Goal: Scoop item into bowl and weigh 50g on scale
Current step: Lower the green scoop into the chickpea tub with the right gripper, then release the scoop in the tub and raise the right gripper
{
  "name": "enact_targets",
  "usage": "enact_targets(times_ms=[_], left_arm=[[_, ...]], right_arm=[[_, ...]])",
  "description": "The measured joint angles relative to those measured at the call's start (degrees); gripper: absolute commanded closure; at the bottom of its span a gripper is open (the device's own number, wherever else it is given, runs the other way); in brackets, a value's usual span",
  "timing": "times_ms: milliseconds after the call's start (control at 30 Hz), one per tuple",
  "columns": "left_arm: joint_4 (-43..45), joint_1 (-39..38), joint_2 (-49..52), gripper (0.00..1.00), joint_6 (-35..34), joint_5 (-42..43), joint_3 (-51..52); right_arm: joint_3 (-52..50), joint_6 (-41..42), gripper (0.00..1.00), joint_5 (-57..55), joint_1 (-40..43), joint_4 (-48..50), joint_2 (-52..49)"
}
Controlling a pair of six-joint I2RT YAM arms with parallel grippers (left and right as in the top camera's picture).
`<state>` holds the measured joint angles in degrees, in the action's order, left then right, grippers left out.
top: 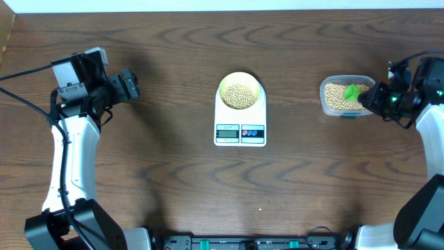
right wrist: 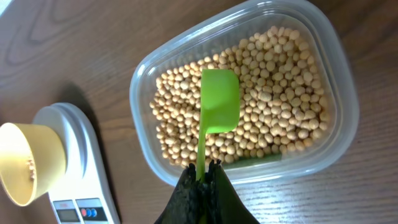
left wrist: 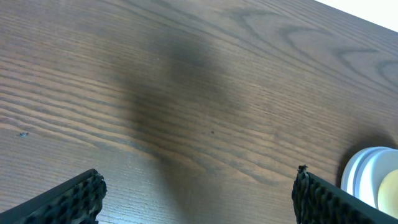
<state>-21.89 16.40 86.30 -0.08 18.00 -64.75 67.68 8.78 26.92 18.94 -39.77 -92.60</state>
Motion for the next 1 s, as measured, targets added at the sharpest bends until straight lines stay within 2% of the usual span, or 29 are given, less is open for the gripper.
enact_targets(times_ms=[200, 500, 867, 900, 1000], left_arm=[[-1.31, -0.2, 0.0, 0.02, 0.0, 0.13, 0.0], [-2.29, -3.56, 0.0, 0.02, 0.02, 0.13, 0.0], [-2.4, -6.47, 0.0, 0.02, 0.0, 0.13, 0.0], [-2.4, -6.51, 0.0, 0.02, 0.02, 0.13, -0.02], [-2.4, -6.51, 0.0, 0.02, 0.0, 0.13, -0.02]], right_arm=[[5.4, 0.15, 0.99, -0.28, -0.04, -5.49, -0.04], [5.66, -0.55, 0.99, -0.9, -0.96, -7.15, -1.42], [5.68, -1.64, 0.97, -0.85, -2.58, -1.07, -9.77], [5.68, -1.62, 0.96, -1.05, -2.6, -0.28, -9.77], [5.68, -1.64, 0.81, -1.84, -2.6, 2.01, -9.79]])
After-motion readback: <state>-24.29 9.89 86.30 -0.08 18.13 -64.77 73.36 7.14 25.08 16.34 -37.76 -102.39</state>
